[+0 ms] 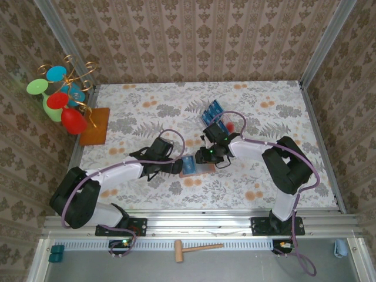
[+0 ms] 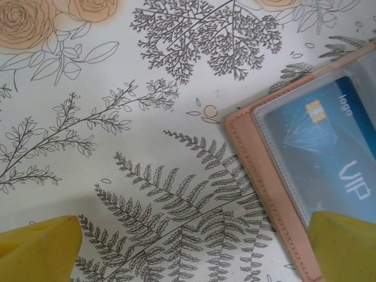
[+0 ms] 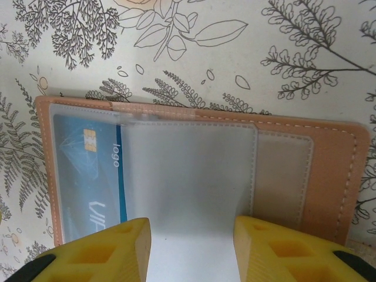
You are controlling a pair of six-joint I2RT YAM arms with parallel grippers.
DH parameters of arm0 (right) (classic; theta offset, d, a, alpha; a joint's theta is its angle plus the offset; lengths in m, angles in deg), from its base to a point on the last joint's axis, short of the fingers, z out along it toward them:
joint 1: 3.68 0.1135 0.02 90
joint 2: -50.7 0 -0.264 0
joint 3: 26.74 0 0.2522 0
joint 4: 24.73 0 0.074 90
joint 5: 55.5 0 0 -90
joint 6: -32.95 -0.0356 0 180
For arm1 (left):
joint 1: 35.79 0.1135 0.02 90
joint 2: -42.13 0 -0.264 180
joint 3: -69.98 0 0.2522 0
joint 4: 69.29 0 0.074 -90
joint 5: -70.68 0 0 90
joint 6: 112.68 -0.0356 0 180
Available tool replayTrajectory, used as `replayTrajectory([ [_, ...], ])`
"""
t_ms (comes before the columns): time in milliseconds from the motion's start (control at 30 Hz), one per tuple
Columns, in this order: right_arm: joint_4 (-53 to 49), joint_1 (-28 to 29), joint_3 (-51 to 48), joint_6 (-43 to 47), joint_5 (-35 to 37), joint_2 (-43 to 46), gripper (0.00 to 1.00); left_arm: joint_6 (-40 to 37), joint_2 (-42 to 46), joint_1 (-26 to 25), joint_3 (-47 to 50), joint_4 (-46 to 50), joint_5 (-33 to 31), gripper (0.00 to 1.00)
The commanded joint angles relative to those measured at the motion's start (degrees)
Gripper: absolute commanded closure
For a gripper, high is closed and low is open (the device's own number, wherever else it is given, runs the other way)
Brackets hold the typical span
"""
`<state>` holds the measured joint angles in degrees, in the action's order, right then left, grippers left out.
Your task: Put the credit cards into the card holder
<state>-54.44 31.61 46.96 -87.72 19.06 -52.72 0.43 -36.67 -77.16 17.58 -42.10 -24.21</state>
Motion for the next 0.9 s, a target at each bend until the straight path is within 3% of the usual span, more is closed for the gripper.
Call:
replayTrajectory([
  [0, 0.91, 0.40, 0.19, -1.74, -0.99, -1.35, 0.58, 1.36, 1.90, -1.37, -0.58, -0.44, 0.00, 0.00],
  [433, 2.13, 0.55, -0.35, -4.31, -1.85, -1.35, 0.58, 1.49, 2.45, -9.44, 3.45, -9.13, -0.83, 0.00],
  [867, 3.38, 0.54, -1.67, -5.36, -3.00, -1.26, 0.57, -1.65, -3.94, -15.13, 0.48, -11.59, -4.58, 0.00],
])
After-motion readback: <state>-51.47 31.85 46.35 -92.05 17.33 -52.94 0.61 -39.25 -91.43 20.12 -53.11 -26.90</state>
